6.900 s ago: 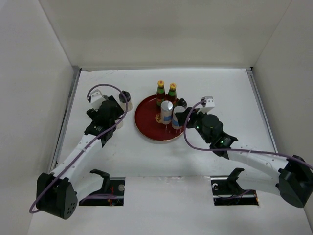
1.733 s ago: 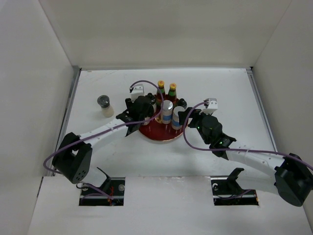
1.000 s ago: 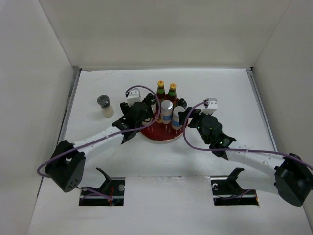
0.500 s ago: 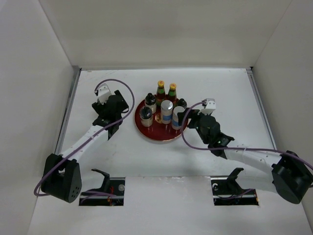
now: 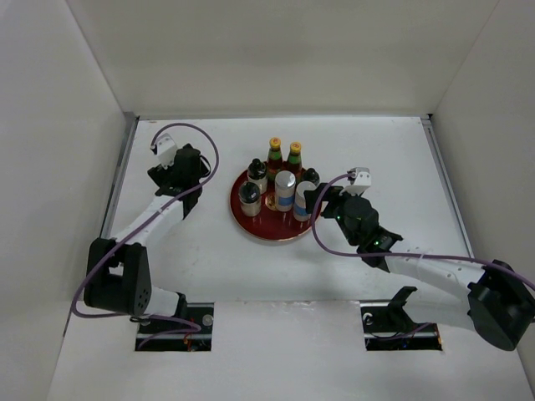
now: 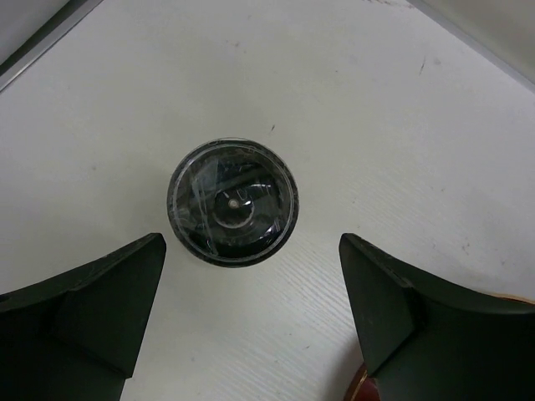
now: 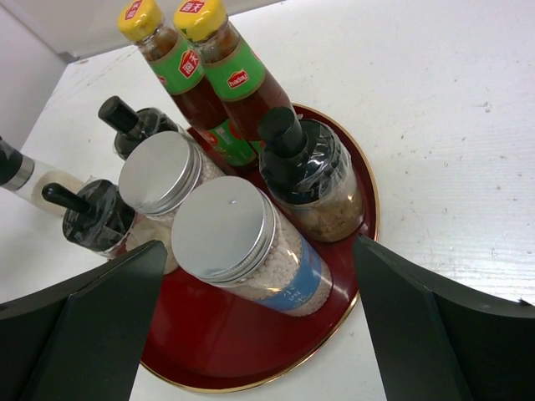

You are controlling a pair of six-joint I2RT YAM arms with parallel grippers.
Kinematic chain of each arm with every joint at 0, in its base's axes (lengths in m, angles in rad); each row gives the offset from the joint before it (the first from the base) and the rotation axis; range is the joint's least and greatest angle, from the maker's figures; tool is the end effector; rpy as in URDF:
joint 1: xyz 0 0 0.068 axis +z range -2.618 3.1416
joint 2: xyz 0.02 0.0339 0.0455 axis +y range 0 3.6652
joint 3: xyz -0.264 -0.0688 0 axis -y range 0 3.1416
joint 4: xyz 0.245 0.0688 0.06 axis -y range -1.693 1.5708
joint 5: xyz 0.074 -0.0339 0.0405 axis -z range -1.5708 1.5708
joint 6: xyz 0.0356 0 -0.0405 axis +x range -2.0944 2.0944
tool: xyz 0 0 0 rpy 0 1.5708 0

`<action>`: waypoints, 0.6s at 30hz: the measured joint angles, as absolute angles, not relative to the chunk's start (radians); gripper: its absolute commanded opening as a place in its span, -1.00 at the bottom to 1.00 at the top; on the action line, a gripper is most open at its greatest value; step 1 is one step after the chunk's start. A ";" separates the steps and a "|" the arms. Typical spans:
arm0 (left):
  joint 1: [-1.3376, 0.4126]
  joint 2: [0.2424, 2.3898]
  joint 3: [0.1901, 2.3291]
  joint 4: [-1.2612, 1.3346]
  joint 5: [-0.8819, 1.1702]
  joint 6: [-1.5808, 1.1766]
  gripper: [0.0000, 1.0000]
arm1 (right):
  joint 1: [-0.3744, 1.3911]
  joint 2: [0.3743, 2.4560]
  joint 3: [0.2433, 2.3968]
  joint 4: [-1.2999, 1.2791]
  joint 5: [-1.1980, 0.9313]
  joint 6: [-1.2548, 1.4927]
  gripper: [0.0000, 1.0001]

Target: Organize the condiment bottles

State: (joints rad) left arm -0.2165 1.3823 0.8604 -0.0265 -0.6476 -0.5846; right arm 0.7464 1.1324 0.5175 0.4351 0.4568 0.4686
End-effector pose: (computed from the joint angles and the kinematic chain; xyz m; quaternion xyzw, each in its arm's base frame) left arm 0.2978 -0.0435 0.2493 -0.3043 0.7844 0.0747 0.5353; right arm 0.1919 0.1561 0.2413 0.0401 0.7607 0.2135 0.6117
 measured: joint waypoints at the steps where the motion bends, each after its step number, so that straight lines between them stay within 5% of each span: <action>1: -0.213 1.394 0.865 -0.026 -0.647 -0.584 0.70 | 0.746 1.132 0.517 0.435 0.457 0.469 1.00; 10: -0.150 1.473 0.892 -0.015 -0.633 -0.584 0.61 | 0.746 1.148 0.517 0.435 0.456 0.469 1.00; 18: -0.145 1.522 0.908 0.023 -0.624 -0.583 -0.01 | 0.746 1.148 0.517 0.435 0.456 0.468 1.00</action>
